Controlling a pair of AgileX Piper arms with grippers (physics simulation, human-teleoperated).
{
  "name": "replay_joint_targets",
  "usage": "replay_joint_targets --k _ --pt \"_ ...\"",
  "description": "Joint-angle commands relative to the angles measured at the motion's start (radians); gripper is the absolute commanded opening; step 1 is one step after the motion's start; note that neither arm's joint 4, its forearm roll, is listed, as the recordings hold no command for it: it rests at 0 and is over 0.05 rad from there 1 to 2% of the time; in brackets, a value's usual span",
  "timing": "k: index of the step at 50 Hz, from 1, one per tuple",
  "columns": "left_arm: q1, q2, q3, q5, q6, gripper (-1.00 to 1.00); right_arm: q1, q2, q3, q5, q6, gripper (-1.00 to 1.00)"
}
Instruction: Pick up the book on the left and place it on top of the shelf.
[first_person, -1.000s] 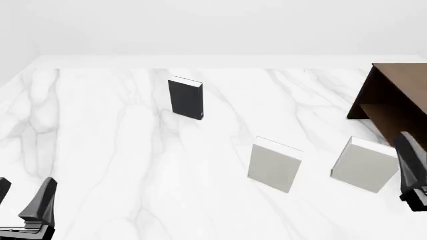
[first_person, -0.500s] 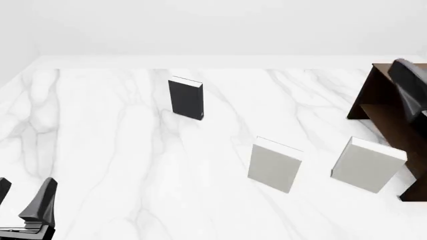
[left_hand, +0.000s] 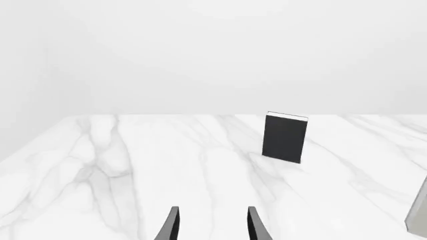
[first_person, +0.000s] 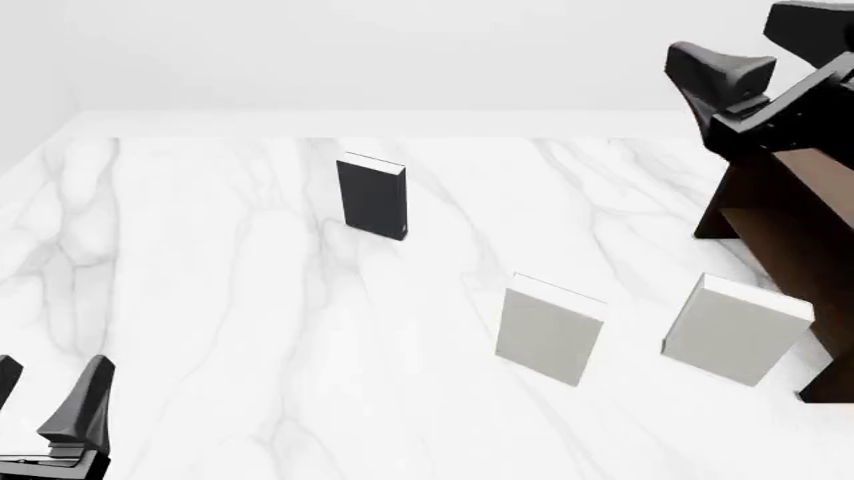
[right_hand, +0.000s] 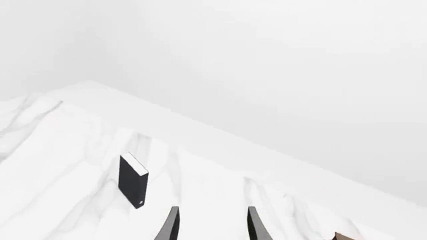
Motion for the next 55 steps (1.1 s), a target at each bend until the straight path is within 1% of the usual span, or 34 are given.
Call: replay_joint_targets --k 1,7,18,20,24,33,36,42,55 --pt "0.0 0.0 0.0 0.0 0.0 1.0 0.043 0.143 -0.086 -0.009 -0.022 1.0" --pt "0.0 0.0 0.0 0.0 0.0 1.0 0.053 0.219 -0.136 -0.012 -0.039 1.0" --pt "0.0 0.0 0.0 0.0 0.0 1.0 0.067 0.341 -0.224 -0.005 -0.048 1.0" --pt "0.0 0.0 0.0 0.0 0.0 1.0 0.07 0.355 -0.232 -0.005 -0.048 1.0" --pt "0.0 0.0 0.0 0.0 0.0 1.0 0.075 0.377 -0.243 -0.009 -0.033 1.0" --pt "0.0 0.0 0.0 0.0 0.0 1.0 0.095 0.465 -0.29 -0.001 -0.047 1.0" --pt "0.0 0.0 0.0 0.0 0.0 1.0 0.1 0.5 -0.295 -0.004 -0.062 1.0" --pt "0.0 0.0 0.0 0.0 0.0 1.0 0.101 0.558 -0.329 -0.012 -0.062 1.0" --pt "0.0 0.0 0.0 0.0 0.0 1.0 0.137 0.652 -0.369 -0.017 -0.058 1.0"
